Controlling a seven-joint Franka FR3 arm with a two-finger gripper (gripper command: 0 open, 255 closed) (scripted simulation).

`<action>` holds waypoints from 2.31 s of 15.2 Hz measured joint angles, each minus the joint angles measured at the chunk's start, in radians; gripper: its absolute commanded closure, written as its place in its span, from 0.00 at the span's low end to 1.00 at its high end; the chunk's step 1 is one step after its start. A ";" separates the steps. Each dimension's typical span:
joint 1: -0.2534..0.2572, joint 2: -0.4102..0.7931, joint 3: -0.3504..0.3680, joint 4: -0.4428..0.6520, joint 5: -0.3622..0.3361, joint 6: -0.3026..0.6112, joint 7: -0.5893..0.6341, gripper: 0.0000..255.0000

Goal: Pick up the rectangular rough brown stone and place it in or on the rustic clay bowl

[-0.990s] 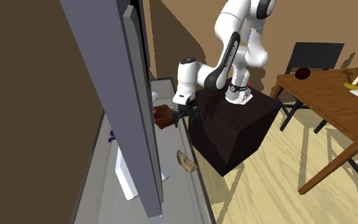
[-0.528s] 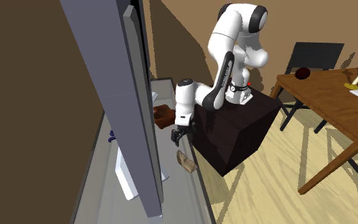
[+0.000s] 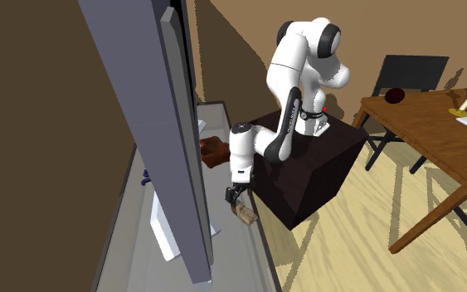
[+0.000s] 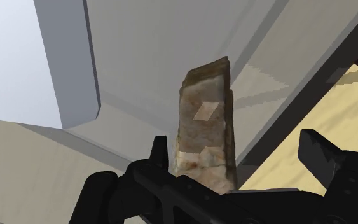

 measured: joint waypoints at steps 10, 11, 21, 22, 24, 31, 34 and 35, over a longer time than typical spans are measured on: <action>0.002 0.047 0.005 0.024 0.002 0.024 -0.002 1.00; 0.002 0.046 0.005 0.025 0.002 0.024 -0.002 1.00; 0.003 0.041 0.004 0.024 0.002 0.020 -0.001 1.00; 0.004 0.031 0.003 0.018 0.001 0.016 0.001 1.00; 0.006 0.012 -0.001 0.014 -0.002 -0.001 0.005 1.00; 0.015 -0.075 -0.013 -0.017 -0.012 -0.057 0.024 1.00; 0.018 -0.108 -0.019 -0.021 -0.018 -0.085 0.032 1.00; 0.019 -0.120 -0.021 -0.025 -0.019 -0.093 0.034 1.00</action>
